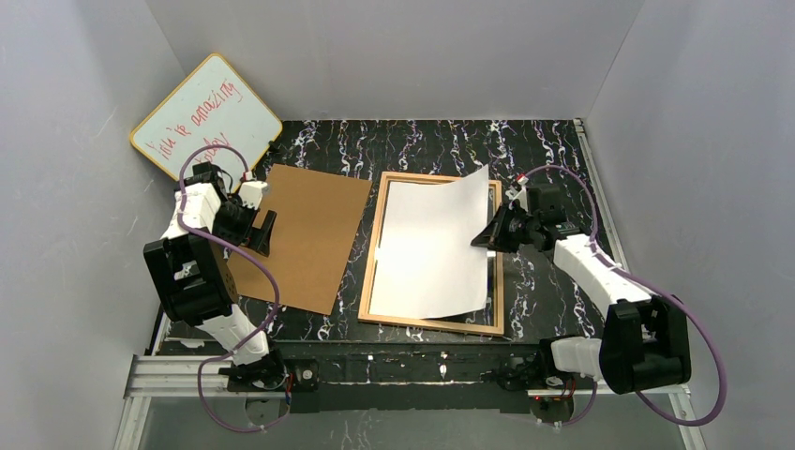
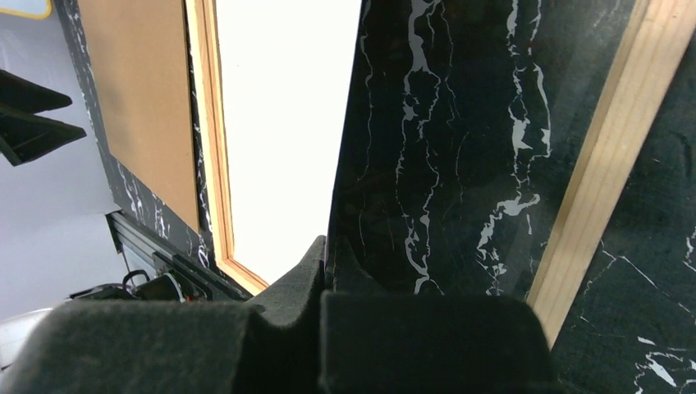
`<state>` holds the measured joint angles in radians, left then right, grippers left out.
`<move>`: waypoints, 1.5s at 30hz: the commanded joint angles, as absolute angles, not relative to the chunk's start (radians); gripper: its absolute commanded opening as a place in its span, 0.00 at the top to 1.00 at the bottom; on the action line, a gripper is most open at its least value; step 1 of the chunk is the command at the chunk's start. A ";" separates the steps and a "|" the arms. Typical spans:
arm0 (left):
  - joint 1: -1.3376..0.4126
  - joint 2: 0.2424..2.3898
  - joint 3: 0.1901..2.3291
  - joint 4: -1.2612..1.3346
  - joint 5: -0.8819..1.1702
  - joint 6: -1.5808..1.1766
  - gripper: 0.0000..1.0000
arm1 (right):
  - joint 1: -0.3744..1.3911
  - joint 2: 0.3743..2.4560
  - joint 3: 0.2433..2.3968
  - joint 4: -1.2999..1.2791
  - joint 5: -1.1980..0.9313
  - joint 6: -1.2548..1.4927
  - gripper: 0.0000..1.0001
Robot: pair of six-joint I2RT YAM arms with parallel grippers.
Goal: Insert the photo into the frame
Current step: Place the photo in the photo frame.
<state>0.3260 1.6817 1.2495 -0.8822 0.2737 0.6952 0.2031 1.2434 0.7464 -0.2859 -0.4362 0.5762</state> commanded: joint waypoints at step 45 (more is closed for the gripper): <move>0.402 1.722 1.383 -0.780 0.108 0.605 0.11 | 0.375 1.236 1.047 -0.451 -0.083 0.639 0.01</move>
<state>0.3481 1.6974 1.2968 -0.7902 0.1253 0.6376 0.2260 1.1664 0.9226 -0.4629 -0.1448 0.5854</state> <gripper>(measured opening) 0.953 0.984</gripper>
